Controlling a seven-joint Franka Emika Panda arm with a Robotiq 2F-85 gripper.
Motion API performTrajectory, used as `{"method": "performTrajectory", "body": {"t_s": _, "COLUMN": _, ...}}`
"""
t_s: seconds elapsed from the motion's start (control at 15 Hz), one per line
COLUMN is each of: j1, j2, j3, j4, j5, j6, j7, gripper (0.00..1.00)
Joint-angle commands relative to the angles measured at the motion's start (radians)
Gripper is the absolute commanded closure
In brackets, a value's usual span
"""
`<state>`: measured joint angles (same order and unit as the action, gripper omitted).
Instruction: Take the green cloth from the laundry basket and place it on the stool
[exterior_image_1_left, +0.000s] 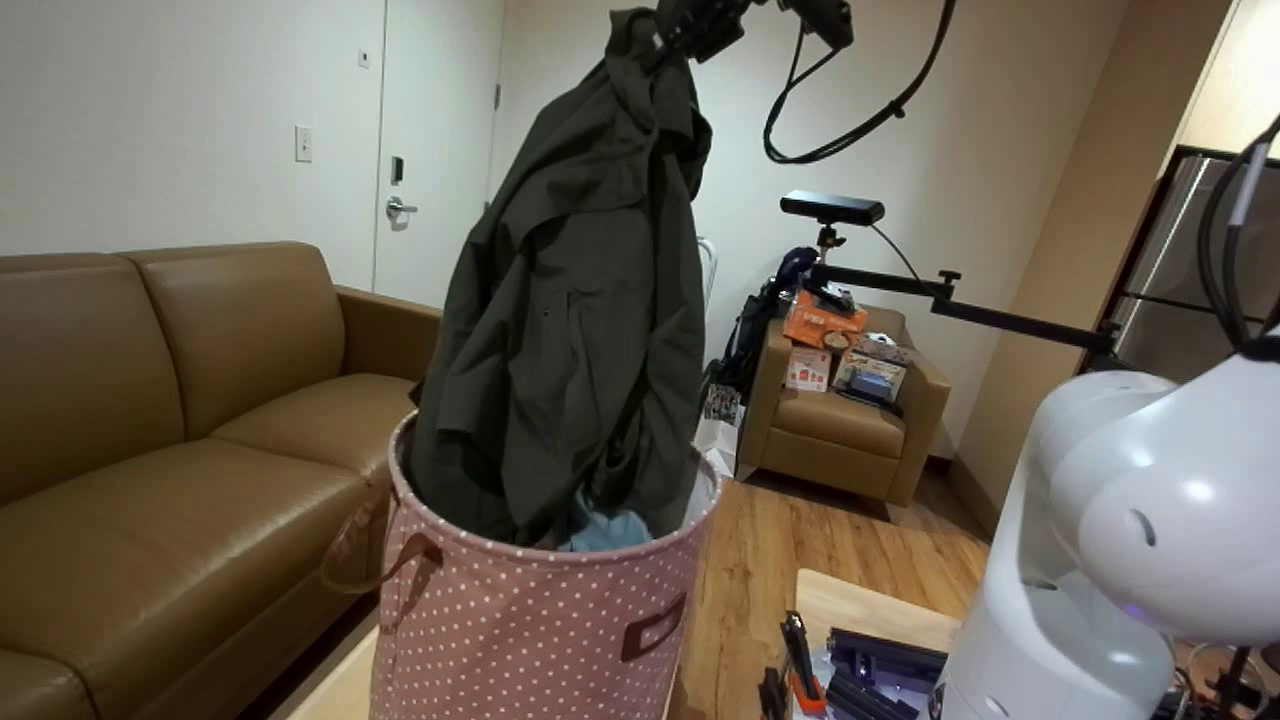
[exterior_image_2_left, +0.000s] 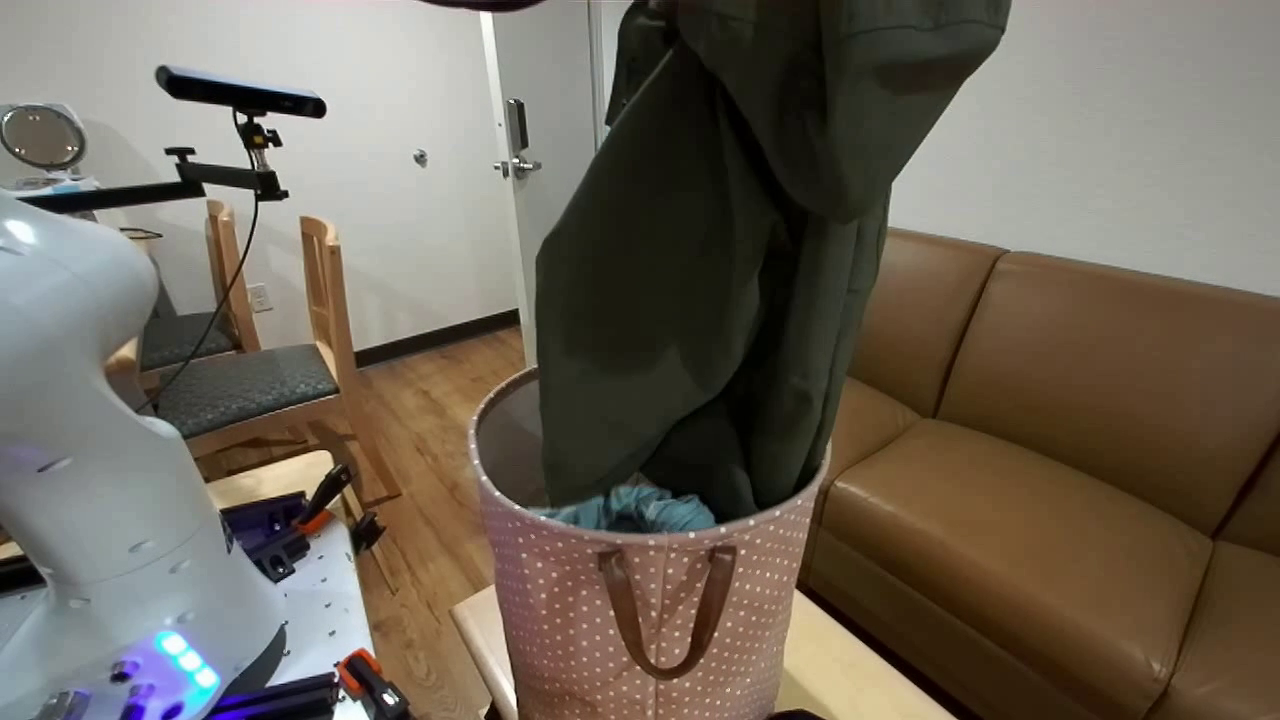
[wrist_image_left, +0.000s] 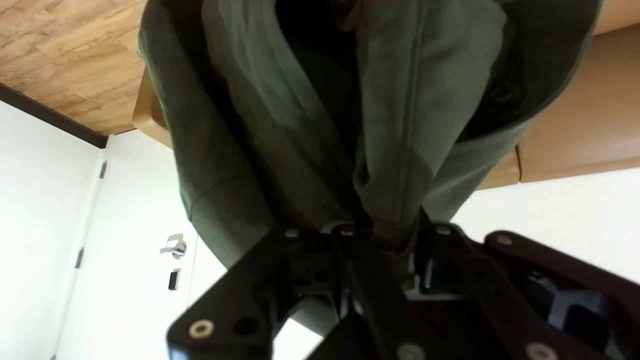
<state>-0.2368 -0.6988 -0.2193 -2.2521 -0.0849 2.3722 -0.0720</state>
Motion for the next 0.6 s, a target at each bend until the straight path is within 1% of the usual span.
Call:
{"method": "performTrajectory", "body": {"t_s": 0.0, "j1": -0.025, "j2": -0.050, "j3": -0.051, "j4": 0.013, "j5": 0.023, "j6": 0.011, "j7": 0.026, "gripper": 0.97}}
{"method": "performTrajectory", "body": {"t_s": 0.13, "j1": -0.055, "j2": -0.071, "j3": -0.082, "j4": 0.006, "j5": 0.027, "j6": 0.018, "j7": 0.055, "gripper": 0.97}}
{"method": "performTrajectory", "body": {"t_s": 0.33, "j1": -0.083, "j2": -0.116, "j3": -0.132, "j4": -0.019, "j5": 0.046, "j6": 0.059, "j7": 0.078, "gripper": 0.97}}
{"method": "performTrajectory", "body": {"t_s": 0.53, "j1": -0.126, "j2": -0.160, "j3": -0.165, "j4": -0.034, "j5": 0.065, "j6": 0.067, "j7": 0.107, "gripper": 0.97}}
